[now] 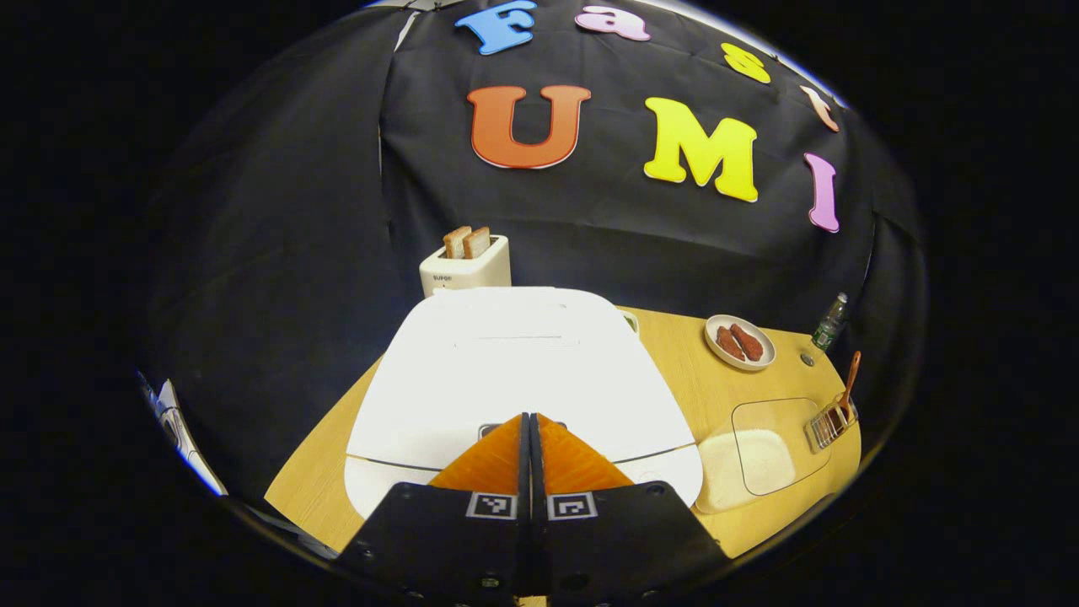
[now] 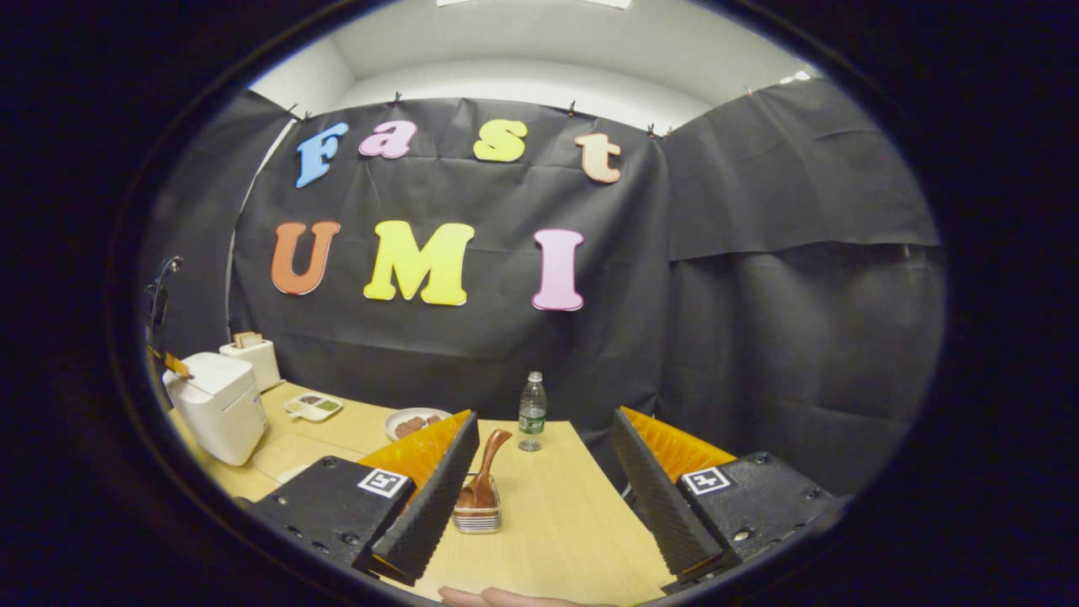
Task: Close the left gripper, press the button to open the rice cooker; take a wooden spoon from the chopstick holder with the right hand, scoop a spoonful of rice and pour it into the rice cooker, then put the wooden spoon back into the chopstick holder.
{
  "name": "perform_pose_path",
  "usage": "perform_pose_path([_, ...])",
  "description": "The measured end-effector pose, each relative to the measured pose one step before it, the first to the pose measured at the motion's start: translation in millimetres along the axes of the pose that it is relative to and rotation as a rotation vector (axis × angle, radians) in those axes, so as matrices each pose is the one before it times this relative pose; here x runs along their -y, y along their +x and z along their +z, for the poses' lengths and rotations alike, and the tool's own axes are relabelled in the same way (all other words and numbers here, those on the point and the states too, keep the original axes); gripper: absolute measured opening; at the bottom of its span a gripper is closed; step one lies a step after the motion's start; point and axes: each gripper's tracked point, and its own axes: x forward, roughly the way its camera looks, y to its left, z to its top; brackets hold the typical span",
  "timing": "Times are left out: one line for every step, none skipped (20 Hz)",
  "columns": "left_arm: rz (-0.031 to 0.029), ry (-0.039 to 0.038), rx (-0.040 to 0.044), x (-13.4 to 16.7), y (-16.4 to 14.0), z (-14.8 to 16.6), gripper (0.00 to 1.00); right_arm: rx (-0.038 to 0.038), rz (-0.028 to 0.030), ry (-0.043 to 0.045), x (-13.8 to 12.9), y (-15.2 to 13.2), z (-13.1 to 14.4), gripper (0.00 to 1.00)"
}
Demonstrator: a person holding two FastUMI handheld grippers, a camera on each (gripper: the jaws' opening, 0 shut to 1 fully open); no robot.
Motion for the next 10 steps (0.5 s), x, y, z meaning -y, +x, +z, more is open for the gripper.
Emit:
perform_pose_path([-0.00069,0.00484,0.00663,-1.28,2.44,1.59,0.0,-0.01039,0.00956,0.01143,-3.7,0.03,-2.78,1.0])
perform_pose_path([0.0084,-0.00045,0.01073,-1.02,-2.61,2.7,0.0,-0.01531,0.01136,0.01215,-4.24,-0.22,-3.56,0.99])
perform_pose_path([0.00899,0.0018,0.02719,-1.75,-3.7,5.87,0.0,-0.01262,0.00722,0.00691,-1.77,0.35,-3.89,1.0])
perform_pose_path([0.00684,-0.00072,0.0382,-0.36,-5.09,9.04,0.0,-0.00642,0.00094,-0.00167,-0.24,0.4,-2.07,1.0])
perform_pose_path([0.00473,0.00428,0.04252,-1.02,-6.57,9.92,0.0,-0.0026,-0.00508,-0.00585,1.86,1.72,-1.82,1.0])
perform_pose_path([0.00798,0.01048,0.04049,-2.54,-8.7,10.94,0.0,-0.00076,-0.00407,-0.00401,0.85,1.69,-1.14,1.0])
perform_pose_path([0.013,0.00229,0.04273,-3.18,-7.93,14.41,0.0,-0.0037,0.00191,0.0016,-1.43,1.35,-4.44,1.0])
perform_pose_path([-0.00549,-0.01687,0.01073,-0.37,-9.56,5.59,0.0,-0.00562,0.00477,0.0052,-1.13,1.49,-2.63,0.99])
perform_pose_path([-0.00087,-0.02485,-0.00393,0.28,-9.41,0.4,0.0,-0.00486,0.00877,0.00568,-2.58,1.6,-3.28,0.99])
perform_pose_path([-0.00634,-0.01691,0.01406,0.6,-9.54,3.93,0.08,-0.00301,0.00689,0.00252,-1.76,1.97,-2.89,0.99])
